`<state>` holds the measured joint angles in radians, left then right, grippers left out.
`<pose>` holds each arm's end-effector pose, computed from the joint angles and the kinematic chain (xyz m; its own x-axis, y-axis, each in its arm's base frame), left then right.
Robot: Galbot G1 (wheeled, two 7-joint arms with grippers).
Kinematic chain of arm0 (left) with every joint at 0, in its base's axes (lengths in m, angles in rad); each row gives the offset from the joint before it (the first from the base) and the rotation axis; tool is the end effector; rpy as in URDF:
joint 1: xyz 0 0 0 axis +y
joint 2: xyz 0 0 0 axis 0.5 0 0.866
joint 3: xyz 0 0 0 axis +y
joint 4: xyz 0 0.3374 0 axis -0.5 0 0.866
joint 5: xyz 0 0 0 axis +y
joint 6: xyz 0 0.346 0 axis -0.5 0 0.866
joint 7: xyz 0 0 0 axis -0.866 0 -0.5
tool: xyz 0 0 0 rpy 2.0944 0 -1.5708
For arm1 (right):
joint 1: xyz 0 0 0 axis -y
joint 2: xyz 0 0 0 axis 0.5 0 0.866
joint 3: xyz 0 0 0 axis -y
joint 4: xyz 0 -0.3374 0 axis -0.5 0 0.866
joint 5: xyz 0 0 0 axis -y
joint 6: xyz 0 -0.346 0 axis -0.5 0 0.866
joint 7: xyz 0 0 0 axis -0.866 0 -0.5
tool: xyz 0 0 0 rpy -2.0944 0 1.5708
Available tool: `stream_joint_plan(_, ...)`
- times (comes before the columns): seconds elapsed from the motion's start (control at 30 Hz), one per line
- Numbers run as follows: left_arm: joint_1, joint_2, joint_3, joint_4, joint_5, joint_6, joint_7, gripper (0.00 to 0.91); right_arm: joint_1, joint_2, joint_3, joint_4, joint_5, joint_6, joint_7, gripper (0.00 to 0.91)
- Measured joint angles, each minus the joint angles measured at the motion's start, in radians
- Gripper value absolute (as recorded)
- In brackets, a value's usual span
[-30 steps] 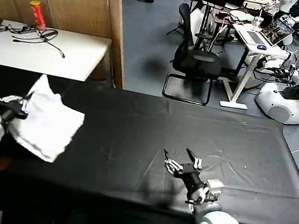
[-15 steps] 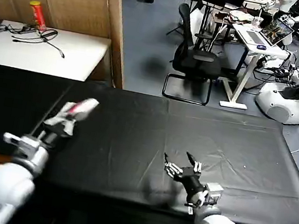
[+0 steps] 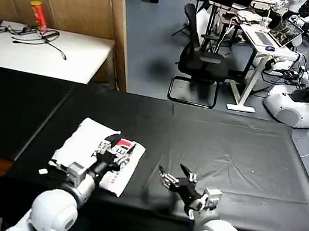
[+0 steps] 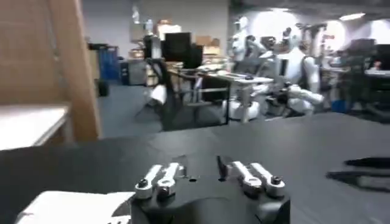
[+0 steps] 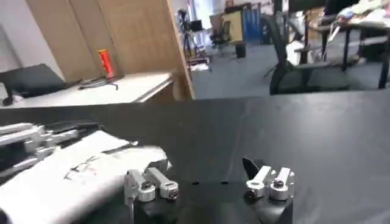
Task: Fold and organize the clothes.
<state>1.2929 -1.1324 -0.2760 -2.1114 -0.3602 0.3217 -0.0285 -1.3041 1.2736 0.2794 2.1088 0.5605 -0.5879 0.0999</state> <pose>0.2364 0.0018 -0.2398 -0.9092 0.3856 0.1572 0.3898 0.9209 -0.0042 0.2346 0.0218 -0.2417 -0.8305 -0.4132 0.3735 -0.3178 0.9023 0.2914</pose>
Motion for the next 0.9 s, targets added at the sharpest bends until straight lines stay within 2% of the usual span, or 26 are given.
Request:
stream_joint_plan(0.17, -0.001, 0.021, -0.026, -0.004, -0.004, -0.025, -0.002, 0.878, 0.048, 0.022, -0.052, -0.044, 0.08, -0.029, 0.026, 0.878)
stream_joint_plan(0.4, 0.03, 0.023, -0.05, 0.001, 0.018, -0.03, -0.003, 0.878, 0.1, 0.065, -0.143, -0.121, 0.086, -0.026, 0.029, 0.878)
stream_joint_plan(0.43, 0.033, 0.023, -0.052, 0.003, 0.018, -0.031, -0.003, 0.878, 0.106, 0.07, -0.151, -0.131, 0.086, -0.024, 0.029, 0.731)
stream_joint_plan(0.5, 0.036, 0.023, -0.057, 0.004, 0.019, -0.034, -0.003, 0.878, 0.119, 0.079, -0.168, -0.152, 0.086, -0.021, 0.027, 0.653)
stream_joint_plan(0.57, 0.039, 0.023, -0.062, 0.004, 0.02, -0.037, -0.004, 0.878, 0.131, 0.088, -0.182, -0.174, 0.086, -0.018, 0.025, 0.419)
stream_joint_plan(0.63, 0.042, 0.023, -0.067, 0.003, 0.021, -0.039, -0.004, 0.878, 0.144, 0.094, -0.192, -0.194, 0.087, -0.015, 0.024, 0.283)
stream_joint_plan(0.67, 0.044, 0.024, -0.07, 0.002, 0.021, -0.04, -0.004, 0.878, 0.15, 0.097, -0.196, -0.204, 0.087, -0.014, 0.023, 0.146)
stream_joint_plan(0.73, 0.049, 0.024, -0.079, 0.0, 0.021, -0.048, -0.004, 0.878, 0.164, 0.104, -0.201, -0.225, 0.087, -0.01, 0.023, 0.088)
stream_joint_plan(0.9, 0.055, 0.03, -0.099, -0.002, 0.019, -0.061, -0.006, 0.878, 0.186, 0.111, -0.205, -0.269, 0.086, -0.004, 0.019, 0.068)
